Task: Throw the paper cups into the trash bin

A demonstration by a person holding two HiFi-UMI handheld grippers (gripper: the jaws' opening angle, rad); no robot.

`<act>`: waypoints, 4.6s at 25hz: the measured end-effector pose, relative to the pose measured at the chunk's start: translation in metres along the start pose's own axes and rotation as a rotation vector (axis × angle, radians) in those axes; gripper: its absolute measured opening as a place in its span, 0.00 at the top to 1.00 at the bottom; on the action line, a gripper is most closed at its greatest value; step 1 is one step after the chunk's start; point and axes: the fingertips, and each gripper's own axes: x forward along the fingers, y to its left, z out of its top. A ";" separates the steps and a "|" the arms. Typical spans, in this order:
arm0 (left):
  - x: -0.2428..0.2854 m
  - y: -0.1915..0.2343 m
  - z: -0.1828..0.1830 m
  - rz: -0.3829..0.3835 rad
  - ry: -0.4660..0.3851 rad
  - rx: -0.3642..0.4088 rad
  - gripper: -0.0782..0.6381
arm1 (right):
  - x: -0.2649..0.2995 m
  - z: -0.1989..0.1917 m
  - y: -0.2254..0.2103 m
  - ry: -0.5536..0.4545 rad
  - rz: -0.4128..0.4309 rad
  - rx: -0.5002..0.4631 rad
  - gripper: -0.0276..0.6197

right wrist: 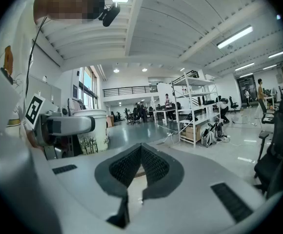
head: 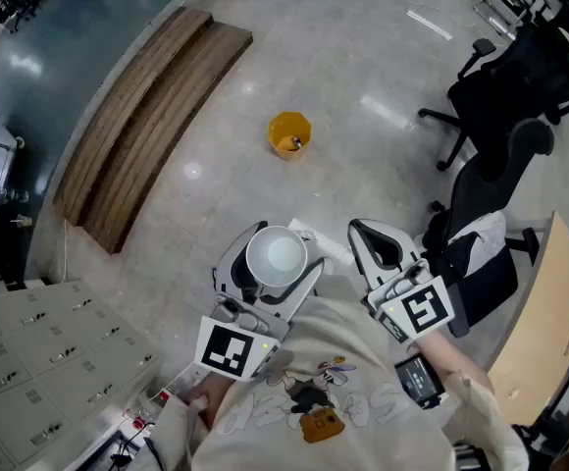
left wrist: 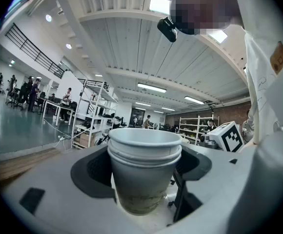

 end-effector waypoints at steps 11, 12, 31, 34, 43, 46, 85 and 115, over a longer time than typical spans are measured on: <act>0.010 -0.017 -0.003 0.000 0.027 0.002 0.37 | -0.018 -0.001 -0.019 -0.011 -0.020 0.018 0.95; 0.013 -0.020 -0.004 0.005 0.029 0.003 0.37 | -0.020 -0.001 -0.022 -0.019 -0.019 0.024 0.95; 0.072 0.038 -0.022 0.112 0.004 -0.090 0.37 | 0.052 -0.019 -0.083 0.059 0.044 0.094 0.95; 0.074 0.103 -0.006 0.140 -0.021 -0.015 0.37 | 0.122 -0.011 -0.072 0.078 0.095 0.062 0.95; 0.130 0.261 0.000 0.111 0.099 -0.108 0.37 | 0.279 0.022 -0.095 0.079 0.034 0.046 0.95; 0.155 0.288 -0.006 0.060 0.147 -0.102 0.37 | 0.312 0.023 -0.105 0.078 0.014 0.048 0.95; 0.404 0.433 -0.538 -0.029 0.485 -0.274 0.37 | 0.515 -0.455 -0.327 0.364 -0.054 0.121 0.95; 0.463 0.513 -0.760 0.160 0.656 -0.485 0.37 | 0.598 -0.682 -0.382 0.586 -0.158 0.155 0.95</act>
